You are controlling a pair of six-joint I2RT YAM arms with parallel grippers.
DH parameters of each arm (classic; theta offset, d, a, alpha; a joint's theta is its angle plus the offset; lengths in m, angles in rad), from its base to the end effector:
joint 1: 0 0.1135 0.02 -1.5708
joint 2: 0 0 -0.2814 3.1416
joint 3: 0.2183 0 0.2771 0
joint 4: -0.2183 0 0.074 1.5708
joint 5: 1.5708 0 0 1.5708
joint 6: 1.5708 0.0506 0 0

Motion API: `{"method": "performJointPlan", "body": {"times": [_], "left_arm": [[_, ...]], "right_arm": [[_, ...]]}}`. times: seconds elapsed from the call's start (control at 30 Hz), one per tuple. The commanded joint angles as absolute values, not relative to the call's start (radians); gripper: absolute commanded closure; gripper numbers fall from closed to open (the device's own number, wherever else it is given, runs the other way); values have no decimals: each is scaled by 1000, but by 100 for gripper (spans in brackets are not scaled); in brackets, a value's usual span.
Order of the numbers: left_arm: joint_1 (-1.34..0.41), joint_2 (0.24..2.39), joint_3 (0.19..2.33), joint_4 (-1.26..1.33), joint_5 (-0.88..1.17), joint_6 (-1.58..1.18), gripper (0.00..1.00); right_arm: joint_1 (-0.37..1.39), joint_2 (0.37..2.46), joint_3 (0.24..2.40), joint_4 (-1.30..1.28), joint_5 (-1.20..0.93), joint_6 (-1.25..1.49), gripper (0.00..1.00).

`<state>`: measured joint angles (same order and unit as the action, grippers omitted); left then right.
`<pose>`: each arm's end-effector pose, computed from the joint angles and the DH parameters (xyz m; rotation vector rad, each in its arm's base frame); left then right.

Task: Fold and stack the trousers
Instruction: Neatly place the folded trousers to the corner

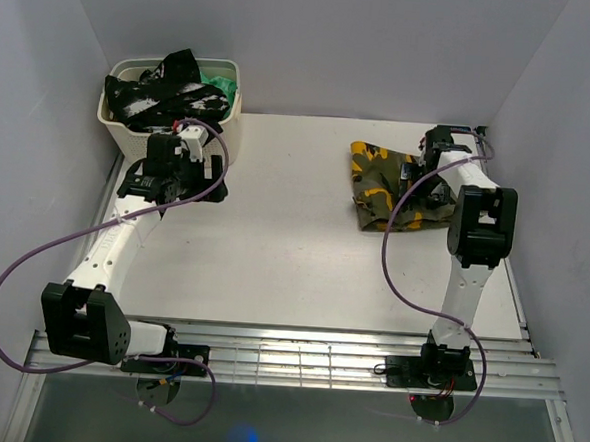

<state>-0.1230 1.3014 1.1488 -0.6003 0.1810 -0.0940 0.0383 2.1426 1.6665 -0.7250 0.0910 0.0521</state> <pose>0.3085 -0.0473 0.3183 0.1253 2.3267 -0.3193 0.4850 0.0140 0.1635 0.0427 2.7663 -0.1025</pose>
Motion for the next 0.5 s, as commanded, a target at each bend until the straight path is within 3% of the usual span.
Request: {"method": "performJointPlan", "body": {"times": [0.0,0.47], "left_arm": [[-109,1295,1124,-575,204,-97,2],[-89,1338,1154,-587,218,-100,2]], "right_arm": [[-37,2276,1707,-627,126,5,10],[-89,2517,2063,-646,32,60,12]]}}
